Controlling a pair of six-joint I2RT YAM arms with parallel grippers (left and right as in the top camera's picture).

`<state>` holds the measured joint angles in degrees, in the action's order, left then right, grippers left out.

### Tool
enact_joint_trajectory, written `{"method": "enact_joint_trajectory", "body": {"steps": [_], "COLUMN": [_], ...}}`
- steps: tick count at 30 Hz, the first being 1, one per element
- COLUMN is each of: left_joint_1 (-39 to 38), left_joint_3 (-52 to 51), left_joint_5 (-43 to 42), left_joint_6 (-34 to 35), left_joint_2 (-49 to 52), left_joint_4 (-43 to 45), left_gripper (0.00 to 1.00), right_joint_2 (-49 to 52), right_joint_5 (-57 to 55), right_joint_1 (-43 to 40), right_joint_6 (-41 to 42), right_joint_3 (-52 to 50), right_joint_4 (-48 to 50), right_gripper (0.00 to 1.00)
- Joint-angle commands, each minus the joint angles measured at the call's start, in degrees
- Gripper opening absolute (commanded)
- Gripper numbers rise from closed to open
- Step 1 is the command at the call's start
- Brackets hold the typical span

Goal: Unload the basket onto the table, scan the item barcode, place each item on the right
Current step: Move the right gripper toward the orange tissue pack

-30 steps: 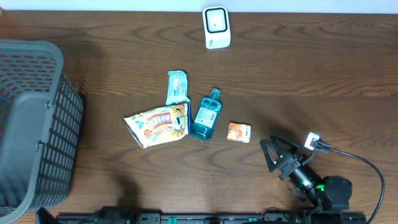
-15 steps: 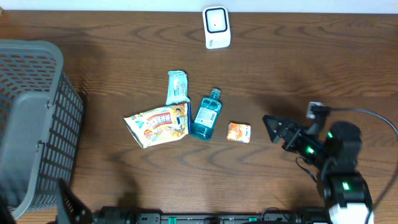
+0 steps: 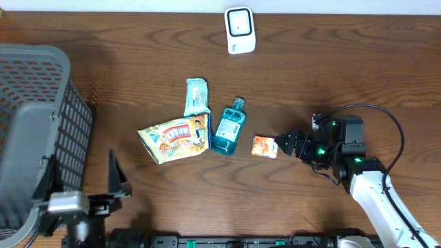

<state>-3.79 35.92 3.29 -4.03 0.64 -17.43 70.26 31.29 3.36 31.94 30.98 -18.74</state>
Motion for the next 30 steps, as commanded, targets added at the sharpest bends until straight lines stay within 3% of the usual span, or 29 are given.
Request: {"method": "enact_joint_trajectory", "body": {"steps": [1,15,23,30], "left_joint_1": [0.24,0.24,0.24,0.24], "left_joint_3": [-1.20,-4.66,-12.20,-17.03], "left_joint_5": [-2.64,-2.69,-2.67,-2.69], "left_joint_6": [2.84,2.86,2.86,2.84], "left_joint_2": [-0.48,-0.35,-0.35,-0.35], "left_joint_4": [0.83,-7.06,-2.21,0.50], "left_gripper": [0.97,0.97,0.98,0.97], "right_joint_2": [0.17,3.32,13.66,21.20], "right_joint_5": [-9.16,-13.18,-12.72,-12.63], "right_joint_1": [0.85,5.57,8.94,9.73], "right_joint_6": [-0.59,1.88,3.85,5.55], "right_joint_3": [-0.02,-0.39,-0.42,-0.39], "right_joint_4": [0.11,6.47,12.87,17.84], "right_gripper": [0.88,0.81,0.80,0.74]}}
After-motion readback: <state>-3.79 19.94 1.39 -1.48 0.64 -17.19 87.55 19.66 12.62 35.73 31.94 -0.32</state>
